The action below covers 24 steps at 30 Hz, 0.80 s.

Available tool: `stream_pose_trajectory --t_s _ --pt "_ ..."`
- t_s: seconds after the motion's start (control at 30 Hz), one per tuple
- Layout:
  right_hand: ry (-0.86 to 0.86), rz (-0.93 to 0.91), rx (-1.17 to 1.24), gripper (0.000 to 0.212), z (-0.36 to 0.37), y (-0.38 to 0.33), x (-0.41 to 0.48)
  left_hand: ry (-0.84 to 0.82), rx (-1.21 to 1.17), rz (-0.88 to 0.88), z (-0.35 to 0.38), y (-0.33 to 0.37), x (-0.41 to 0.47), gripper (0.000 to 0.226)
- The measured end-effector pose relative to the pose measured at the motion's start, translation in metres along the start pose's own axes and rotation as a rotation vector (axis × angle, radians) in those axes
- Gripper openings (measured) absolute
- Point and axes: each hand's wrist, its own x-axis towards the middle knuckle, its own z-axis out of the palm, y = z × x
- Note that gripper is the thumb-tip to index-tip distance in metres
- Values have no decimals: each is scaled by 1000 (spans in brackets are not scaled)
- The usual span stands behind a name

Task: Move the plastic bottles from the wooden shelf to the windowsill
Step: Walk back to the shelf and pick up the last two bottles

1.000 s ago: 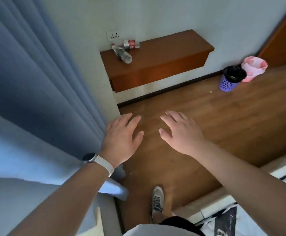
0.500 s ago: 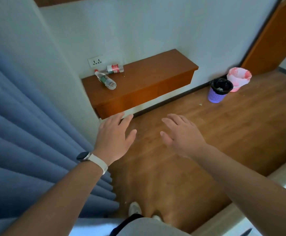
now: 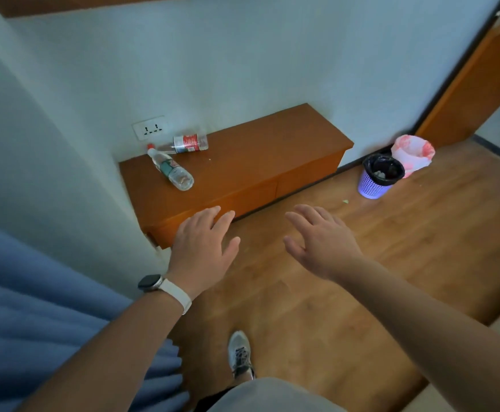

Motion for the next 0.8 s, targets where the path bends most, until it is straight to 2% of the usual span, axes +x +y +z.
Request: stream_pose_trajectory --t_s 0.17,0.3,0.6,0.8 --pt "20 -31 -64 53 -6 0 77 12 -24 -12 9 -42 67 54" --pt "32 -27 -79 53 -9 -2 125 25 -2 -45 15 -70 107 52" --pt "16 -104 -71 56 -9 -3 202 10 12 -126 22 -107 151 52" --pt "-26 -225 -60 58 8 1 263 38 33 -225 25 -123 171 47"
